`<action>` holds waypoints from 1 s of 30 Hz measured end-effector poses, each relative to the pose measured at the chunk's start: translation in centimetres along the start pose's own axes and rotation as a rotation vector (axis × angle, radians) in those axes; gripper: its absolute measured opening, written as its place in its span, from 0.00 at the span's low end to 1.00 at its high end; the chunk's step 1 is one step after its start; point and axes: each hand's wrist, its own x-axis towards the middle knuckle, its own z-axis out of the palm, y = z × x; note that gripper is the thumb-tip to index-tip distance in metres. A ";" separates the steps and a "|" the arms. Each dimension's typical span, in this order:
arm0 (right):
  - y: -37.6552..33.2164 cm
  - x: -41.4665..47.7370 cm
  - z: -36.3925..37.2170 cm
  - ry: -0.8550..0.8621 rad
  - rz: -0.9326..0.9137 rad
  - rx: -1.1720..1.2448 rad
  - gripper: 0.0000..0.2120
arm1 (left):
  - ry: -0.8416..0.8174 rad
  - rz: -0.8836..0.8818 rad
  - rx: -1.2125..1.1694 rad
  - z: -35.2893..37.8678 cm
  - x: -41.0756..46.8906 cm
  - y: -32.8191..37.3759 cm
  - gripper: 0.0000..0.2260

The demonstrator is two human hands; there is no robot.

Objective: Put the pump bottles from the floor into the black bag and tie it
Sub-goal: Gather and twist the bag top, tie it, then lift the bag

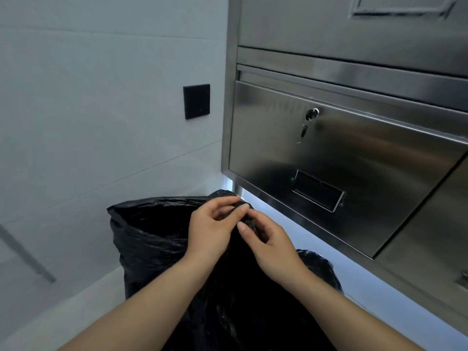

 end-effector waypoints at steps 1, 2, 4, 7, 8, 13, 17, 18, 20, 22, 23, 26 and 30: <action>0.0 0.0 0.1 0.007 -0.011 -0.003 0.13 | -0.027 -0.018 -0.021 -0.2 -0.1 0.1 0.05; 0.0 0.1 0.1 0.031 -0.021 0.002 0.12 | -0.063 -0.021 -0.027 -0.5 -0.1 0.2 0.05; 0.1 0.5 0.0 0.091 -0.033 0.030 0.07 | -0.137 0.021 0.013 -1.0 -0.3 0.4 0.07; 0.2 1.2 0.0 0.160 -0.047 0.082 0.05 | -0.126 0.127 0.108 -1.7 -0.7 0.6 0.08; 0.3 1.4 -0.1 0.184 -0.046 0.104 0.06 | -0.102 0.166 0.186 -2.0 -0.8 0.5 0.10; -0.2 2.2 -1.2 0.271 -0.066 0.141 0.06 | -0.242 0.261 0.852 -2.6 -1.4 0.4 0.31; -0.7 2.6 -1.8 0.313 -0.097 0.133 0.08 | -0.212 0.281 0.638 -1.2 -1.6 0.1 0.14; -0.7 2.5 -1.9 0.310 -0.091 0.141 0.08 | -0.197 0.295 0.598 -0.7 -1.5 0.1 0.09; -0.3 2.5 -2.6 0.294 -0.082 0.165 0.08 | -0.161 0.282 0.533 -0.4 -1.0 0.1 0.04; -0.2 2.4 -3.7 0.310 -0.083 0.190 0.09 | -0.134 0.250 0.473 -0.8 -0.6 0.5 0.03; -0.5 2.4 -4.5 0.339 -0.095 0.199 0.10 | -0.119 0.255 0.456 -1.1 -0.3 1.0 0.03; -2.5 3.1 -7.3 0.426 -0.142 0.198 0.11 | -0.007 0.277 0.374 -1.9 1.8 4.3 0.06; -7.6 4.8 -9.2 0.466 -0.218 0.214 0.10 | -0.004 0.213 0.095 -0.9 3.5 10.0 0.05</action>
